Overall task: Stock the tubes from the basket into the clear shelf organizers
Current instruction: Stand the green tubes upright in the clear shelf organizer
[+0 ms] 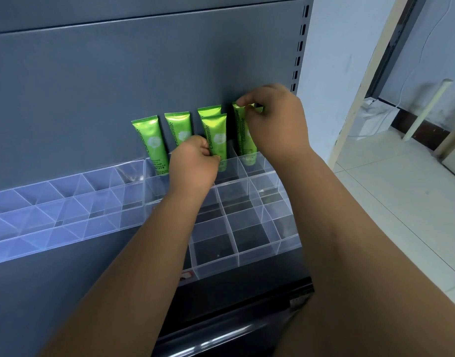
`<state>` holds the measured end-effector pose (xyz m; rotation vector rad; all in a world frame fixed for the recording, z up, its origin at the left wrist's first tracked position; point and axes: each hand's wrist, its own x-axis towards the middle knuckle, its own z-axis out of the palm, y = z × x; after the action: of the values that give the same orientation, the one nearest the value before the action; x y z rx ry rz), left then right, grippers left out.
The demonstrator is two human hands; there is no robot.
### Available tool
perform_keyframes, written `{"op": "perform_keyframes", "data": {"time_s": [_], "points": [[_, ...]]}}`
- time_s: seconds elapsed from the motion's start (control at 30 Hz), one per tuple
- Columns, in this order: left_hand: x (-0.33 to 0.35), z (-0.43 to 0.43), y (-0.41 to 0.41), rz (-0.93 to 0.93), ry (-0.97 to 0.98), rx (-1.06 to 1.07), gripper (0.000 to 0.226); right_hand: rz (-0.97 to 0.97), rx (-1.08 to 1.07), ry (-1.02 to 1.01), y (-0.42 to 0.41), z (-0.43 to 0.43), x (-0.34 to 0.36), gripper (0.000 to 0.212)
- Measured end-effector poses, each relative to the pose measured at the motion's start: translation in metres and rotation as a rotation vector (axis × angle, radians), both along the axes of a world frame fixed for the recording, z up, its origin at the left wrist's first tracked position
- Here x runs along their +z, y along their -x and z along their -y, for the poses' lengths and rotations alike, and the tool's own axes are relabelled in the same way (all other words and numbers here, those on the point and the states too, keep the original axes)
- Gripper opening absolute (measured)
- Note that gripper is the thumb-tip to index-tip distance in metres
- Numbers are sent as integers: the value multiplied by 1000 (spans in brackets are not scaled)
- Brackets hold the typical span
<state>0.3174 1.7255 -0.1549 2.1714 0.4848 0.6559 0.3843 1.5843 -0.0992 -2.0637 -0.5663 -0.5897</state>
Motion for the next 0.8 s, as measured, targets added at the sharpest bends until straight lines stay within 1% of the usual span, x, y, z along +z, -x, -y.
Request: {"op": "perform_keyframes", "data": {"time_s": [0.2,0.3,0.37,0.47,0.57,0.7,0.8], "points": [[2,2,2,-4,-3,16,17,69,-13,54,21,3,5,28],[6,3,5,19,-60,50,13,111,-2,99,40,4,5,28],[11,5,6,34,-137,77,8,128,6,128,53,4,6,27],[31,7,15,22,-275,119,19,136,30,129,68,6,7,27],[62,13,30,-82,-409,119,20,134,52,136,74,5,5,29],[99,11,67,-160,-445,118,29,59,82,164,90,-8,6,34],[98,-9,109,-145,-491,183,34,8,131,218,114,-23,5,39]]}}
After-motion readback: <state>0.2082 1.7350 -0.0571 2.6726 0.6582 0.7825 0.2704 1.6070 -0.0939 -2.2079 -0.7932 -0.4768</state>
